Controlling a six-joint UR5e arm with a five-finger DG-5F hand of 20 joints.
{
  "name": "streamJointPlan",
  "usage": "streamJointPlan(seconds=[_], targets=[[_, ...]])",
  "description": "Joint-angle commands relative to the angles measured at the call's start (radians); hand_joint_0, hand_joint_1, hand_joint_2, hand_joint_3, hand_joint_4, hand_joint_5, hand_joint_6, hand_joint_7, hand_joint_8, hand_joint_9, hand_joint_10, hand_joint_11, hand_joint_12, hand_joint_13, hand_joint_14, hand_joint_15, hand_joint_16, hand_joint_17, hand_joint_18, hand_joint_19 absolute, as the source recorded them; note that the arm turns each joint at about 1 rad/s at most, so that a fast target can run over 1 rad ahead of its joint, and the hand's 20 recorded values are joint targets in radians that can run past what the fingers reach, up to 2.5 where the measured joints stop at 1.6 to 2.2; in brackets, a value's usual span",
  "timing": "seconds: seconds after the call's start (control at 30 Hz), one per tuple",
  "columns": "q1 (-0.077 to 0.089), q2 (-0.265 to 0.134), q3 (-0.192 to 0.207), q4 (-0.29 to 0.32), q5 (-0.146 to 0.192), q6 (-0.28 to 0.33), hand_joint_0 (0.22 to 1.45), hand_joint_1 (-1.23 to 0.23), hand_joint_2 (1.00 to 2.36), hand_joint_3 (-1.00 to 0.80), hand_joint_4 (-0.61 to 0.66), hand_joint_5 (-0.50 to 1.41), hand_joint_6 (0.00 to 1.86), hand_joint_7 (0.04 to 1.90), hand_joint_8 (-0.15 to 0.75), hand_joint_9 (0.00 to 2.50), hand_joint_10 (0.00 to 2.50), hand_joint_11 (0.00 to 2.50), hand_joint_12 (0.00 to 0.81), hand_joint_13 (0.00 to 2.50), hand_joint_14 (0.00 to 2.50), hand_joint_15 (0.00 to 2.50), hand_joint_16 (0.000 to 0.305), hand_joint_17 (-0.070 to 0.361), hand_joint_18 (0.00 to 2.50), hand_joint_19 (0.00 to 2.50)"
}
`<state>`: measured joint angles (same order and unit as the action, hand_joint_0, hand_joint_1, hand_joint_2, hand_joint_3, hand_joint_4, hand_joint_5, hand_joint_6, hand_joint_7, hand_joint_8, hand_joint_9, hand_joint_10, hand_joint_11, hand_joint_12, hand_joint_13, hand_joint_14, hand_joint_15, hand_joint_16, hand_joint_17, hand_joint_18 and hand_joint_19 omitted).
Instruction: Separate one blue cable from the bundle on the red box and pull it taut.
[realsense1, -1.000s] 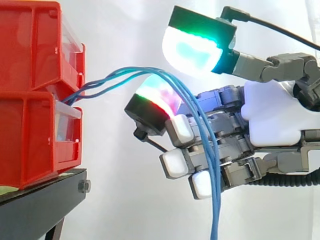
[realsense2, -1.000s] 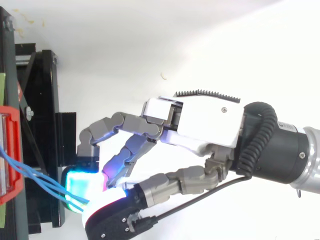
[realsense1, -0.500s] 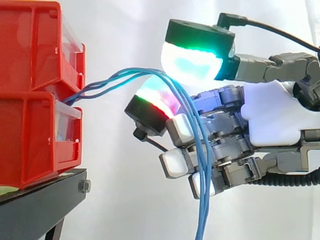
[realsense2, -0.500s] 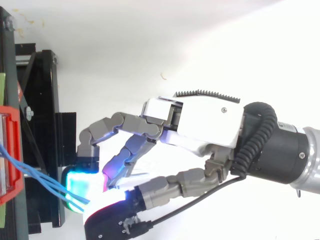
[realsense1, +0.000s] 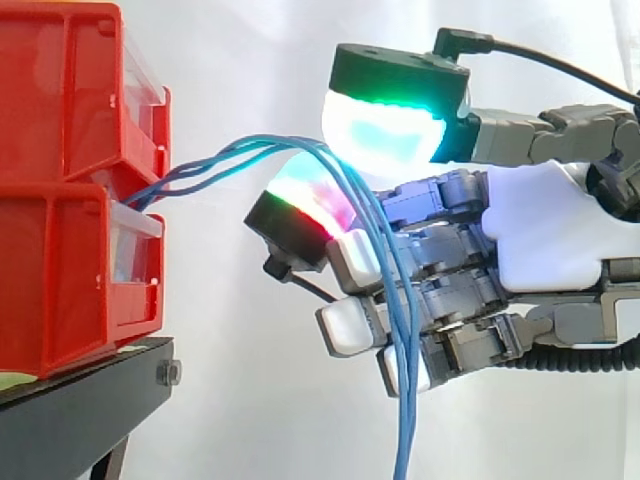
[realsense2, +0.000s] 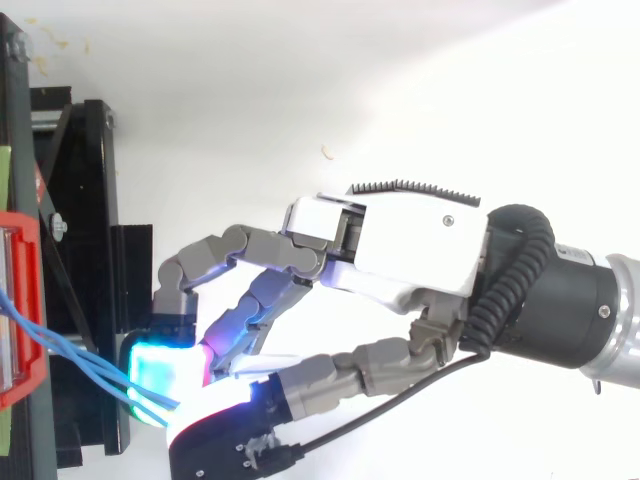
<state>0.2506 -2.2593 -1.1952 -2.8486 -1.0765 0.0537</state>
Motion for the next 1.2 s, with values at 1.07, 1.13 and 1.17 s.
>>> streamJointPlan(seconds=[1.07,1.13,1.17], targets=[[-0.001,0.001,0.000,-0.003,-0.002,0.000,0.60,-0.85,1.00,-0.50,0.06,-0.20,0.84,1.03,0.292,0.78,0.01,0.62,0.369,0.72,0.01,0.39,0.050,0.112,0.77,0.60],[-0.001,0.000,0.000,-0.002,-0.002,0.000,0.56,-0.76,1.00,-0.50,0.06,-0.19,0.83,1.07,0.287,0.86,0.01,0.63,0.372,0.77,0.01,0.40,0.051,0.114,0.80,0.63],[-0.001,0.000,0.000,0.000,-0.002,0.000,0.56,-0.75,1.00,-0.50,0.06,-0.18,0.83,1.07,0.295,0.89,0.01,0.64,0.370,0.78,0.01,0.40,0.051,0.115,0.81,0.63]])
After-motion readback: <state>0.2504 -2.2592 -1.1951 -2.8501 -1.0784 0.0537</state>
